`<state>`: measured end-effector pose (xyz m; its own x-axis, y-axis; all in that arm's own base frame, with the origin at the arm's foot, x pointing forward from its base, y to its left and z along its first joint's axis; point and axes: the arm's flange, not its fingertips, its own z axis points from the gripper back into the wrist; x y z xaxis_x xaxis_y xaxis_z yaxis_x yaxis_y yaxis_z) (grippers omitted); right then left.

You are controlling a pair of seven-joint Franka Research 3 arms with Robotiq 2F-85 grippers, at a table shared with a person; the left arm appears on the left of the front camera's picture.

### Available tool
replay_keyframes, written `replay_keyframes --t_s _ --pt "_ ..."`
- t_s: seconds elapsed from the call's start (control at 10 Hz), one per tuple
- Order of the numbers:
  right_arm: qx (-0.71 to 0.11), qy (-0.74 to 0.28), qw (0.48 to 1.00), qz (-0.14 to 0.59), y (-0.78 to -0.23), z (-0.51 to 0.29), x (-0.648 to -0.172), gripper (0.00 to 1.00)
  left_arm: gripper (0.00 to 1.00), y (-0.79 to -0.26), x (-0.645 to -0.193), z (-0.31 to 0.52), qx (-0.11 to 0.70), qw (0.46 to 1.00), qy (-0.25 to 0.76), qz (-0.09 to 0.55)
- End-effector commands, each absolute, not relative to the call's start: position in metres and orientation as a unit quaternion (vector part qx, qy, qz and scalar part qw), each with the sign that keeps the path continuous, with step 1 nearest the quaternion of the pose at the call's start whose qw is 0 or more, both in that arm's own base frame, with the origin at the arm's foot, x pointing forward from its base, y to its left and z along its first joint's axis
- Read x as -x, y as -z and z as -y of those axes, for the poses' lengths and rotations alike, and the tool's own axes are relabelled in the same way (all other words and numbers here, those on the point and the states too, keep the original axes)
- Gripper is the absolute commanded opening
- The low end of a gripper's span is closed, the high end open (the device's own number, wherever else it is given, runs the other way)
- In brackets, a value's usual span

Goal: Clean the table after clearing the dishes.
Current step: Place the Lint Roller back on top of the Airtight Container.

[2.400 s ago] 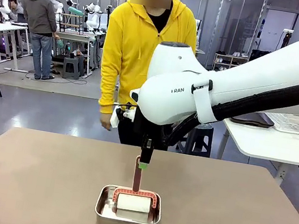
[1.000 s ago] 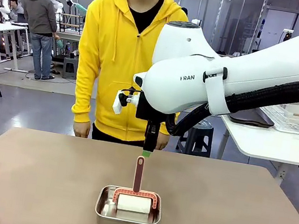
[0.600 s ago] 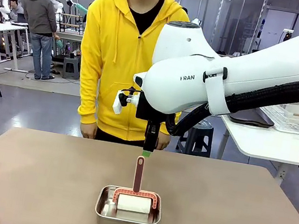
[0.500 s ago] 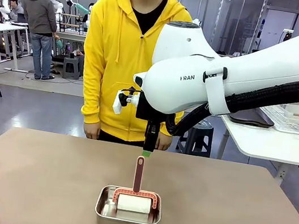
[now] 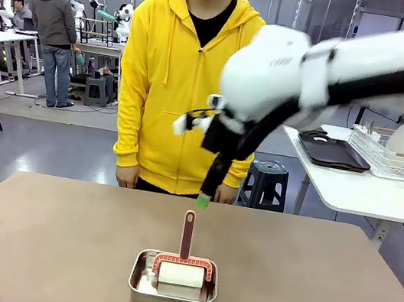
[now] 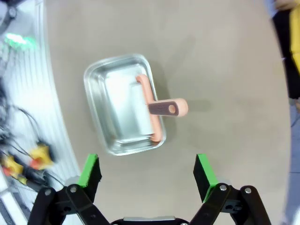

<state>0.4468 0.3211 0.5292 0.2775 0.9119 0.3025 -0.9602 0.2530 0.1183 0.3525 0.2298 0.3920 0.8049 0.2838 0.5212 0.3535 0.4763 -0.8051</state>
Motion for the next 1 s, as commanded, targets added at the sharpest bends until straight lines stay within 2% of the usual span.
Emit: replay_keyframes --t_s 0.0,0.1,0.2,0.3,0.4,0.6,0.9 --pt "-0.406 -0.400 0.815 0.102 -0.532 -0.216 -0.440 1.00 1.00 -0.393 -0.351 -0.230 0.508 0.800 0.019 0.317" --pt "-0.445 -0.350 0.822 0.060 -0.525 -0.179 -0.436 1.00 1.00 -0.393 -0.351 -0.230 0.508 0.800 0.019 0.317" --pt "-0.500 -0.309 0.807 0.052 -0.519 -0.144 -0.432 1.00 1.00 -0.393 -0.351 -0.230 0.508 0.800 0.019 0.317" --pt "-0.539 -0.290 0.784 0.102 -0.513 -0.104 -0.427 1.00 1.00 -0.393 -0.351 -0.230 0.508 0.800 0.019 0.317" --pt "-0.568 -0.221 0.784 0.119 -0.498 -0.047 -0.413 1.00 1.00 -0.393 -0.351 -0.230 0.508 0.800 0.019 0.317" --pt "-0.578 -0.092 0.791 0.177 -0.486 0.057 -0.369 1.00 1.00 -0.393 -0.351 -0.230 0.508 0.800 0.019 0.317" --pt "-0.538 0.031 0.814 0.216 -0.477 0.161 -0.296 1.00 1.00 -0.393 -0.351 -0.230 0.508 0.800 0.019 0.317"
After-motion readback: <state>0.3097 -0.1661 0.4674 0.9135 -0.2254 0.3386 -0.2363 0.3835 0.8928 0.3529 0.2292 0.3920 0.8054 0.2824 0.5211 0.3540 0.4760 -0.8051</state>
